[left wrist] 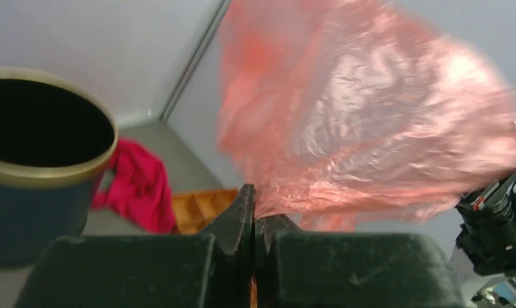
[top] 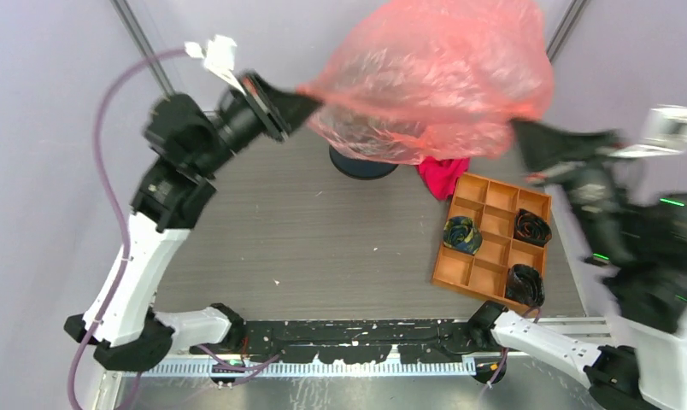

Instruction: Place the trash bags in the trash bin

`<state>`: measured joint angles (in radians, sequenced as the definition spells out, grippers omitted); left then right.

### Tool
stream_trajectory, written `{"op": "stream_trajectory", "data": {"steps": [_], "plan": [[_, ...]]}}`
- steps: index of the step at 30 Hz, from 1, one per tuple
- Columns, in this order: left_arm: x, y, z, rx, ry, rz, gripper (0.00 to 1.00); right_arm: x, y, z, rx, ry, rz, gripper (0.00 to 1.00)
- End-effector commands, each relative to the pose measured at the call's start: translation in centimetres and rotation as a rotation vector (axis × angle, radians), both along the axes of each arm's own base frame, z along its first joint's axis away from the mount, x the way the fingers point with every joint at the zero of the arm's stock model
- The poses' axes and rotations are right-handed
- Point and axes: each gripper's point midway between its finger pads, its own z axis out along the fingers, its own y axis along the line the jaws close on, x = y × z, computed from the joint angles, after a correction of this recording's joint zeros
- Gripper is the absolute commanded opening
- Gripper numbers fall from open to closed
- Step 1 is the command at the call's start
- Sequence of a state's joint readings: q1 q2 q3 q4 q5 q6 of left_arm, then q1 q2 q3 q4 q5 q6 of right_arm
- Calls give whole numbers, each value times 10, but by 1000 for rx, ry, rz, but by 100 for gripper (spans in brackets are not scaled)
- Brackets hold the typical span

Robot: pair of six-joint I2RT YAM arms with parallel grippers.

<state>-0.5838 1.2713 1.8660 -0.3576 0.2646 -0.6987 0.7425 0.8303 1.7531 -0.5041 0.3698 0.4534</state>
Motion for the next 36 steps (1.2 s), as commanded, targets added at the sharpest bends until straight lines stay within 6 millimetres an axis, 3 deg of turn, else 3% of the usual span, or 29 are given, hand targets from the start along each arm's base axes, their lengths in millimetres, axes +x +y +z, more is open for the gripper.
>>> {"op": "stream_trajectory", "data": {"steps": [1, 3, 5, 7, 9, 12, 17, 22, 26, 28, 31, 34, 36], "plan": [[19, -27, -188, 241, 328, -13, 0, 79, 118, -264, -331, 615, 151, 1], [-4, -29, -254, 336, 414, -25, 0, 65, 135, -349, -404, 769, 190, 1], [-33, -22, -301, 433, 465, -15, 1, 38, 144, -399, -514, 812, 169, 1], [-60, -12, -333, 513, 502, -13, 0, 17, 147, -414, -580, 807, 154, 1], [-78, 1, -338, 535, 496, 7, 1, 6, 146, -405, -605, 782, 143, 1], [-93, 26, -321, 524, 475, 49, 0, 4, 137, -367, -589, 731, 120, 1], [-85, 51, -277, 496, 409, 161, 1, 20, 116, -303, -605, 630, -2, 1], [-64, 52, -242, 509, 343, 246, 0, 40, 100, -271, -696, 571, -168, 0], [-28, 92, -213, 560, 310, 511, 0, 59, 61, -261, -710, 606, -342, 1], [-11, 98, -199, 531, 311, 532, 0, 62, 49, -253, -658, 620, -342, 1], [8, 71, -181, 465, 319, 385, 1, 57, 54, -232, -603, 586, -254, 1], [23, 29, -168, 449, 323, 231, 1, 50, 72, -222, -595, 571, -131, 1], [20, -1, -155, 398, 319, 90, 1, 49, 81, -220, -597, 561, -87, 1]]}}
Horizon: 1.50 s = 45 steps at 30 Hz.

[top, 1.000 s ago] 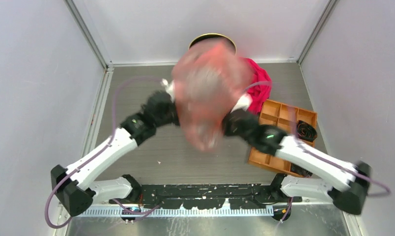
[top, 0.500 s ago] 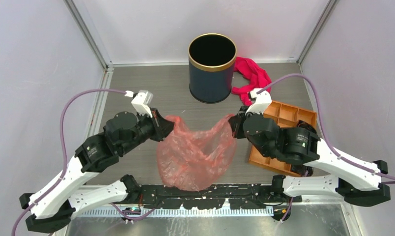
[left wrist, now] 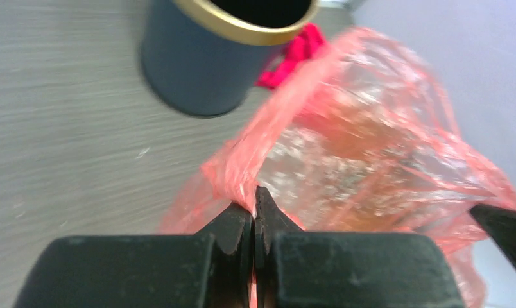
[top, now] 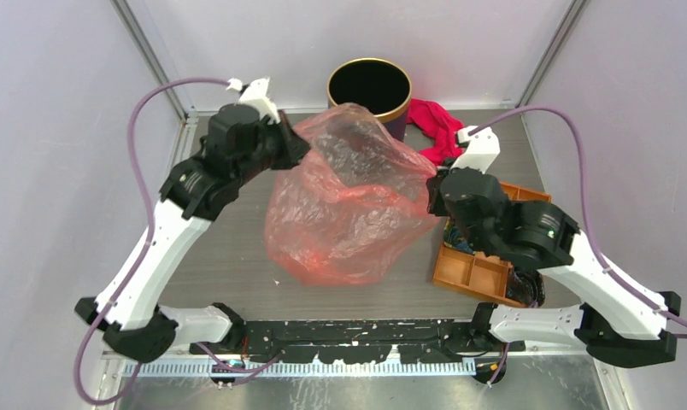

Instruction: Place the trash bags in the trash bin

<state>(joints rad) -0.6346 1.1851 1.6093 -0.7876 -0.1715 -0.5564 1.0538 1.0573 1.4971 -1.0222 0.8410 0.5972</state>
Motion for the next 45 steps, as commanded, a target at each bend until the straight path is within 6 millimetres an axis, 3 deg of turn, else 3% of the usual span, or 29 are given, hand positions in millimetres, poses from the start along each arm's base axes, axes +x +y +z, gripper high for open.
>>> {"op": "stream_trajectory", "data": {"steps": [1, 3, 5, 6, 9, 11, 13, 16, 23, 26, 27, 29, 31, 36, 39, 43, 45], "plan": [[-8, -68, 37, -155, -5, -317, 0, -6, 18, 27, 80, -33, 115, 1], [-9, -75, 45, -184, 2, -342, 1, -2, 22, 32, 80, -50, 115, 1], [-11, -74, 53, -196, -5, -340, 1, 2, 24, 36, 59, -59, 116, 7], [-14, -74, 55, -200, -7, -351, 1, 2, 24, 36, 40, -57, 120, 16], [-25, -65, 57, -188, -9, -354, 1, 2, 20, 32, -12, -60, 126, 57], [-32, -60, 53, -173, -9, -365, 0, -1, 16, 37, -17, -88, 160, 76], [-41, -57, 49, -150, -5, -390, 0, -3, 19, 49, -21, -128, 213, 88], [-51, -53, 43, -123, 5, -422, 0, 0, 31, 72, -45, -198, 283, 97], [-47, -17, 32, -26, -17, -271, 1, 28, 46, 100, -142, -244, 233, 100], [-31, 1, 23, 35, -19, -143, 1, 8, 76, 104, -20, -234, 423, 100], [-26, 1, 19, 45, -11, -131, 0, -4, 91, 102, 28, -218, 520, 100], [-21, -5, 18, 38, -4, -135, 1, -16, 101, 97, 74, -182, 594, 100], [-16, -8, 20, 27, -9, -128, 1, -15, 96, 91, 90, -160, 553, 100], [-4, 2, 24, 55, -27, -58, 1, 2, 49, 67, 37, -116, 280, 100], [3, 10, 22, 78, -29, -14, 0, -1, 44, 55, 43, -93, 271, 100], [4, 19, 26, 79, -47, 14, 1, 6, 32, 60, 58, -130, 182, 100], [4, 26, 29, 96, -64, 38, 1, 13, 39, 63, 52, -143, 183, 100]]}}
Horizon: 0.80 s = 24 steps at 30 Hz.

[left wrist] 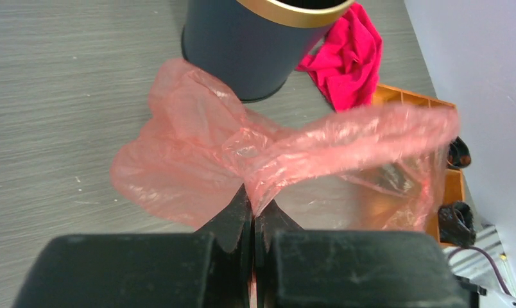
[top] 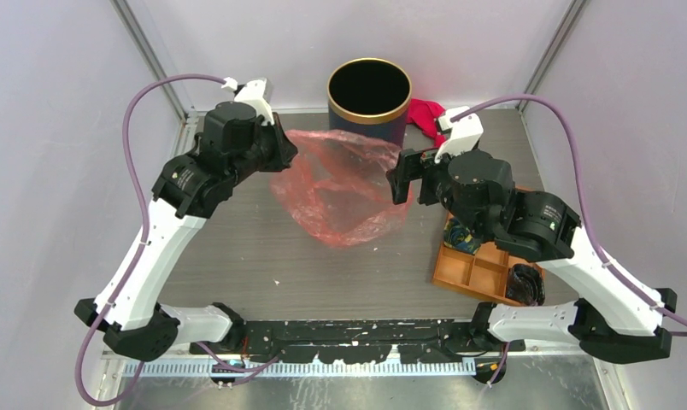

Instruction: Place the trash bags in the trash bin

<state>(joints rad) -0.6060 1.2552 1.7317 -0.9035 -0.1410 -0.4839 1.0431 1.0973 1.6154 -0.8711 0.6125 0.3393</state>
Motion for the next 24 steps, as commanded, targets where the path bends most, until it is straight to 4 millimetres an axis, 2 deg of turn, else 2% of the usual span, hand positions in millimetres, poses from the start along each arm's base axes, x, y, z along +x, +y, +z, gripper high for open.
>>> {"op": "stream_trajectory", "data": {"steps": [1, 6, 8, 11, 16, 19, 20, 21, 24], "plan": [[2, 27, 29, 29, -108, 90, 1, 18, 1, 14, 37, -46, -84, 100], [7, 69, 32, 174, -155, 251, 0, 54, 23, 7, 15, 20, -48, 100], [6, 80, 35, 192, -175, 288, 0, 67, 26, 8, 36, 30, -38, 100], [1, 83, 34, 189, -182, 290, 0, 88, 35, 13, 36, 29, -14, 100], [-11, 91, 34, 192, -180, 288, 0, 129, 72, 19, -35, -27, 107, 100], [-22, 97, 33, 183, -183, 280, 1, 157, 81, 22, -67, -38, 135, 100], [-26, 99, 32, 176, -184, 279, 1, 168, 82, 14, -75, -20, 140, 100], [-30, 101, 31, 171, -183, 275, 1, 180, 82, 17, -69, -24, 144, 100], [-40, 105, 29, 165, -186, 266, 0, 206, 89, 4, -66, -6, 164, 100]]}}
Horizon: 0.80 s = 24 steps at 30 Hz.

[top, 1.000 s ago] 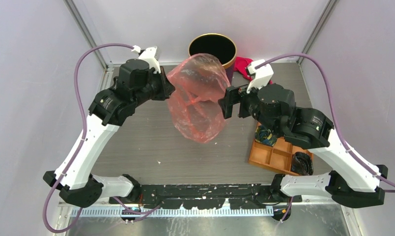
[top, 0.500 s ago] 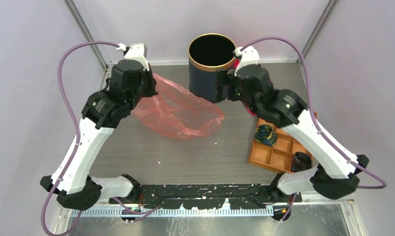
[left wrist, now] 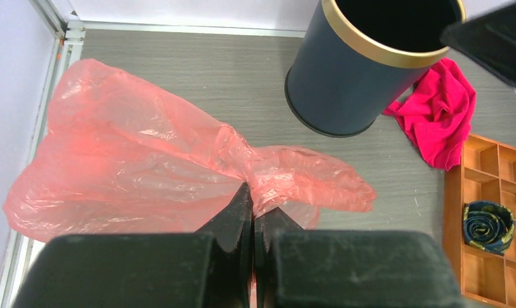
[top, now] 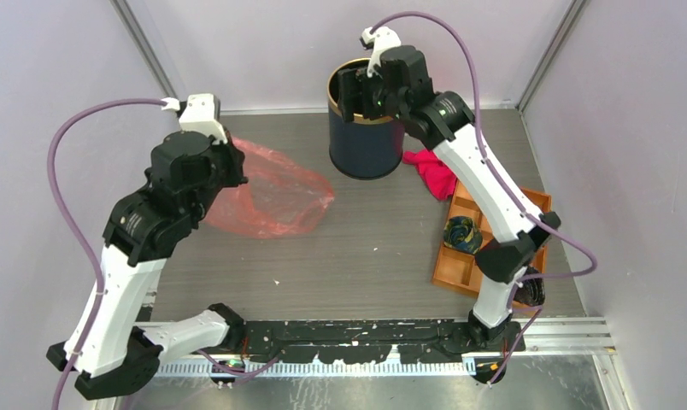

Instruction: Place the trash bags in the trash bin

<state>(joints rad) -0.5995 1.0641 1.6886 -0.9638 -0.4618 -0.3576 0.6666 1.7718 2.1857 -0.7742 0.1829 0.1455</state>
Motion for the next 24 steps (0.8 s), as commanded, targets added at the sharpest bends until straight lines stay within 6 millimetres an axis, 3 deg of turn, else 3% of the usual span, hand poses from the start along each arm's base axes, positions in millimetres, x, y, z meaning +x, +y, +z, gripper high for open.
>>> {"op": "stream_trajectory", "data": {"steps": [1, 7, 12, 18, 24], "plan": [[-15, 14, 0, 7, -14, 7, 0, 29, 7, 9, 10, -44, 88, 100], [-24, 18, -13, 15, 1, -4, 0, 62, 26, -18, -57, -45, 126, 100], [-27, 18, -20, 10, 2, -11, 1, 84, 28, -41, -134, -49, 146, 100], [-28, 15, -20, 16, 14, -33, 0, 92, 47, -80, -161, 3, 245, 100], [-25, 15, -26, 31, 21, -26, 1, 98, 47, -109, -215, 51, 250, 94]]}}
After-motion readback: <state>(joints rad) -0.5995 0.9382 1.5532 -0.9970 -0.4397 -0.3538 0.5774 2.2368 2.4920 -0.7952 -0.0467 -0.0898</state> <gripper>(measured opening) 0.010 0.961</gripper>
